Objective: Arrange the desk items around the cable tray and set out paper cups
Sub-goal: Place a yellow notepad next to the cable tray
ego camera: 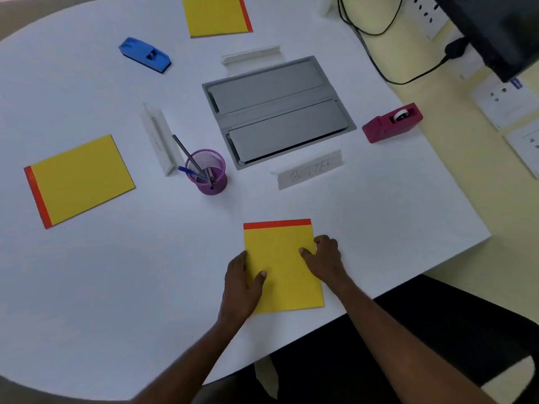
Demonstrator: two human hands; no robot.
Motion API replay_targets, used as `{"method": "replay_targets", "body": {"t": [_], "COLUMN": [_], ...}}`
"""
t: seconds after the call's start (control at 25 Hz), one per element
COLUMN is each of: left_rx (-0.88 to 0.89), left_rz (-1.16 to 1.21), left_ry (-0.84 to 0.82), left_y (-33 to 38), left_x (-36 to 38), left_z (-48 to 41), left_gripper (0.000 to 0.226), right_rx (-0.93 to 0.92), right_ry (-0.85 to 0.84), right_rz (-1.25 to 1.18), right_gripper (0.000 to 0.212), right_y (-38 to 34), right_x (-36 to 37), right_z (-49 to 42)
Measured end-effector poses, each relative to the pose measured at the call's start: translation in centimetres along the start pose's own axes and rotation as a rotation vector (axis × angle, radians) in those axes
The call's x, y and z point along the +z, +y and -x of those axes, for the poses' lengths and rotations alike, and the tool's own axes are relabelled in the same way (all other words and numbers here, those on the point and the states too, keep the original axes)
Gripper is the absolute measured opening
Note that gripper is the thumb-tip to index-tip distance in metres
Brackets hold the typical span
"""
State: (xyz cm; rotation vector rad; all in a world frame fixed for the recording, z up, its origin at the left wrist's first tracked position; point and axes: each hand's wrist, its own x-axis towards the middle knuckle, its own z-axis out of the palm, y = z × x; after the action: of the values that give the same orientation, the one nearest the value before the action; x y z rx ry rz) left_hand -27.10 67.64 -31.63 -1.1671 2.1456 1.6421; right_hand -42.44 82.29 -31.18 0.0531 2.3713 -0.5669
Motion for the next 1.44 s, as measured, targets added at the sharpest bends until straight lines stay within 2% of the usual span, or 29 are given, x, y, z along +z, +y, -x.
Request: {"method": "replay_targets", "body": {"t": [0.12,0.24,0.36,0.48,0.56,0.68,0.8,0.88,1.0,1.16,1.2,1.24,1.36,1.44], "left_rx": [-0.051,-0.112,-0.142,-0.147,-0.113,-0.013,0.041,0.063,0.116,0.141,0.136,0.129,0.111,0.127], "left_rz": [0.100,0.194,0.305,0.492,0.544,0.569,0.646,0.697,0.737,0.795,0.817,0.841,0.897,0.904], "left_ry": [0.015,0.017,-0.013,-0.137,-0.185,-0.138,-0.160,-0.172,-0.166,-0.159,-0.160,-0.157,-0.124,-0.122], "left_y": [0.8,1.4,1.6,2.3,3.2,5.0,7.7,9.8,13.3,17.3,18.4,19.3,22.4,24.9], "left_x": [0.1,-0.6,-1.4,-1.8,-1.8,-1.9,-2.1,-2.1,-1.9,-0.9,-0.6,-0.3,0.4,0.8], "left_z": [-0.8,-1.8,-2.5,-2.6,-2.4,-2.8,-4.1,-5.3,-7.5,-10.6,-11.4,-12.1,-15.0,-17.7], "left_gripper": [0.073,0.074,0.054,0.033,0.031,0.033,0.033,0.036,0.039,0.039,0.040,0.042,0.043,0.042], "right_rx": [0.075,0.159,0.174,0.174,0.118,-0.019,-0.125,-0.112,0.054,0.201,0.233,0.249,0.195,0.137], "right_ry": [0.045,0.064,0.038,0.069,0.137,0.189,0.247,0.327,0.386,0.265,0.265,0.245,0.109,0.100], "right_rz": [-0.078,-0.280,-0.430,-0.502,-0.515,-0.481,-0.474,-0.491,-0.717,-1.307,-1.416,-1.487,-1.513,-1.505], "right_gripper": [0.054,0.045,0.022,0.033,0.036,0.037,0.045,0.049,0.057,0.060,0.068,0.068,0.042,0.039], "right_y": [-0.5,-0.7,-0.5,-1.0,-1.5,-2.4,-2.9,-2.9,-3.1,-5.0,-5.5,-5.9,-7.4,-8.6], "right_x": [0.2,-0.3,-1.2,-2.3,-3.4,-5.6,-7.5,-8.5,-10.0,-11.8,-12.2,-12.5,-13.5,-15.0], "right_z": [-0.1,-0.1,-0.4,-0.3,-0.5,-0.8,-1.0,-1.0,-1.7,-3.0,-3.4,-3.9,-5.3,-7.3]}}
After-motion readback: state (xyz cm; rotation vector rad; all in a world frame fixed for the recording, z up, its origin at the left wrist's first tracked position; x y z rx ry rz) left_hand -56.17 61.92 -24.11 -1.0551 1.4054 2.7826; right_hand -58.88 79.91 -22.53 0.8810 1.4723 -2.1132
